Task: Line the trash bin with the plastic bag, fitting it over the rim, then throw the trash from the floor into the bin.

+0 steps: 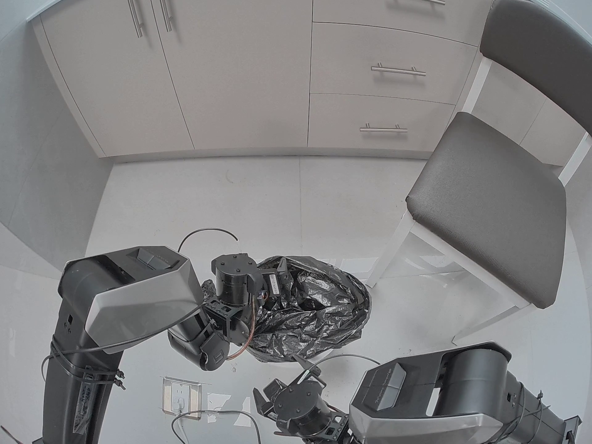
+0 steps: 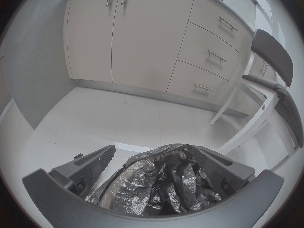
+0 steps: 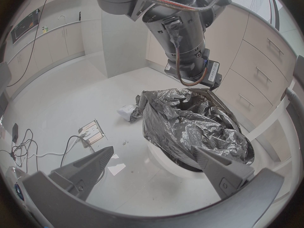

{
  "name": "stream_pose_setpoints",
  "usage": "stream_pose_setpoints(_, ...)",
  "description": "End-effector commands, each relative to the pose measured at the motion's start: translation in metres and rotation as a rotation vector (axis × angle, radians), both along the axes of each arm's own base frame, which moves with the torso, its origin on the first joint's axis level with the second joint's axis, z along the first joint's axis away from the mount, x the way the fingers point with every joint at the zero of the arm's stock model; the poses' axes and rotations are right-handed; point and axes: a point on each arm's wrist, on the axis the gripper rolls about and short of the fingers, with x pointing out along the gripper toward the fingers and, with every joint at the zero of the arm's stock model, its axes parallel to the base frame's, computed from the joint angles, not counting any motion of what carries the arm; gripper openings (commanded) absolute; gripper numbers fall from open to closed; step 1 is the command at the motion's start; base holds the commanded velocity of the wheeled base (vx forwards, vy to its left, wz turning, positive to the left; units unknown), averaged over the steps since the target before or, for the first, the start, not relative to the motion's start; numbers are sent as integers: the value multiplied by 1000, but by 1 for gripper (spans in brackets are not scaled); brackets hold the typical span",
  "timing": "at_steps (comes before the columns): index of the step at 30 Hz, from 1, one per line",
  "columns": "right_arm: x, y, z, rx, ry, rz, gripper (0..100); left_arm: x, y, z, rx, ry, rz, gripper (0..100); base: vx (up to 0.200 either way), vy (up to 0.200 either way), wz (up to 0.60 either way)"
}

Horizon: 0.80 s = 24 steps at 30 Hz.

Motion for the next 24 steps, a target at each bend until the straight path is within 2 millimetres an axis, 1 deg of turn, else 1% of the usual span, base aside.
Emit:
stream_pose_setpoints(1, -15, 0, -1, -21, 12, 35, 100, 0, 1, -1, 0, 1, 3, 100, 0, 0, 0)
stream_pose_setpoints(4, -27, 0, -1, -21, 25, 57, 100, 0, 1, -1, 1, 2, 3, 100, 0, 0, 0)
stream_pose_setpoints(6, -41, 2, -1, -1, 46, 79, 100, 0, 0, -1, 2, 3, 1, 100, 0, 0, 0)
stream_pose_setpoints(10, -61, -2, -1, -24, 71, 117, 100, 0, 0, -1, 1, 2, 1, 100, 0, 0, 0)
stream_pose_setpoints(13, -72, -3, -2, -19, 90, 132, 100, 0, 1, -1, 0, 4, 3, 100, 0, 0, 0)
stream_pose_setpoints(15, -73, -3, -2, -10, 97, 130, 100, 0, 1, -1, 2, 3, 3, 100, 0, 0, 0)
stream_pose_setpoints(17, -69, -2, -1, 5, 92, 118, 100, 0, 1, -1, 0, 4, 3, 100, 0, 0, 0)
stream_pose_setpoints(19, -55, 2, 5, 37, 71, 83, 100, 0, 0, -1, 0, 4, 1, 100, 0, 0, 0)
stream_pose_setpoints(23, -20, 5, 22, 75, 5, 11, 100, 0, 1, -1, 0, 4, 3, 100, 0, 0, 0)
stream_pose_setpoints(24, -7, 4, 26, 75, -25, -30, 100, 0, 1, -1, 0, 4, 3, 100, 0, 0, 0)
